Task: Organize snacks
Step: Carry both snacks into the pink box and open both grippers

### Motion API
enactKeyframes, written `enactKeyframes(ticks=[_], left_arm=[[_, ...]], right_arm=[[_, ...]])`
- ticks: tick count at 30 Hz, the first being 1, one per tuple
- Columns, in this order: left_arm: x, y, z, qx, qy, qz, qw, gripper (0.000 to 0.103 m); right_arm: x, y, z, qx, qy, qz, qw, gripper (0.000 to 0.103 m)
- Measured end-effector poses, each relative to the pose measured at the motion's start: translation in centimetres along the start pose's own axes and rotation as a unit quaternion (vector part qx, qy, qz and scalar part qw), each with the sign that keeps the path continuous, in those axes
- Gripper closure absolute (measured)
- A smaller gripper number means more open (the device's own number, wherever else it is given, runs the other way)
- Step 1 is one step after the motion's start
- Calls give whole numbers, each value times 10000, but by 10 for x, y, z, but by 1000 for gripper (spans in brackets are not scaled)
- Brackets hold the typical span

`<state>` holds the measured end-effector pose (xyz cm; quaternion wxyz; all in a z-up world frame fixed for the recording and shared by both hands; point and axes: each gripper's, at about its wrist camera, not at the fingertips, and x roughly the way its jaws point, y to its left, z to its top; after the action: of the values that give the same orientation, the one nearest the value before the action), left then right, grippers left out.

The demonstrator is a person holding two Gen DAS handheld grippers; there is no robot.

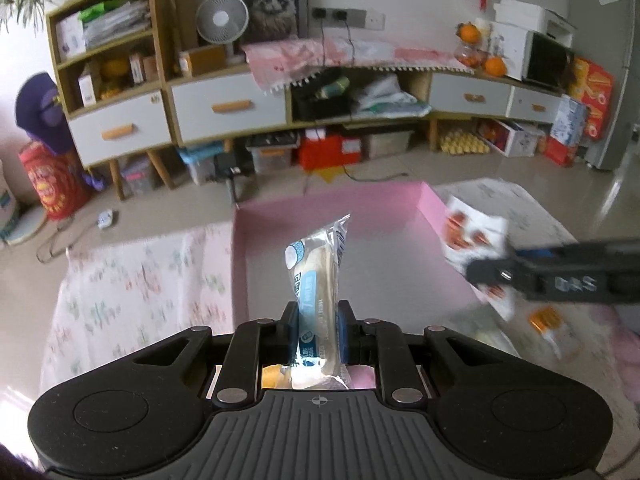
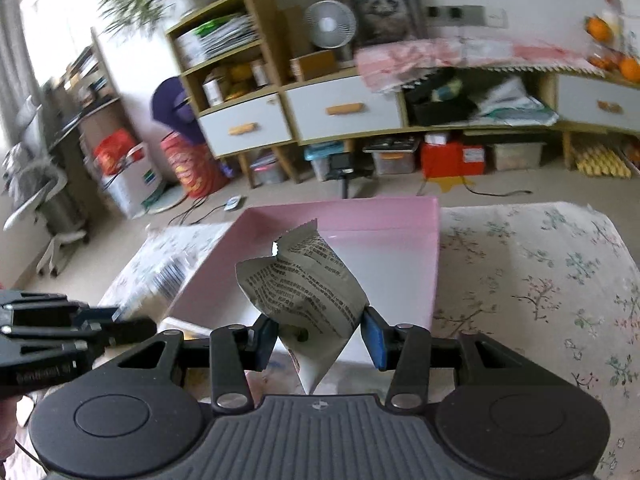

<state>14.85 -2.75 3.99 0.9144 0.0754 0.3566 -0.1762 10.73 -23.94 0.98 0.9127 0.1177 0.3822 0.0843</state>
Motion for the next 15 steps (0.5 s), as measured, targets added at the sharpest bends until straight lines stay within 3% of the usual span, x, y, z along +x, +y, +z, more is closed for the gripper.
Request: enactKeyframes(ticks=[8, 15], left_arm=[[51, 7, 6, 14, 54, 235, 9997, 87], [84, 12, -5, -40, 463, 551, 9974, 86]], right_arm=[[12, -31, 3, 885, -116, -18, 9960, 83], [19, -37, 2, 991, -60, -68, 9950, 82]])
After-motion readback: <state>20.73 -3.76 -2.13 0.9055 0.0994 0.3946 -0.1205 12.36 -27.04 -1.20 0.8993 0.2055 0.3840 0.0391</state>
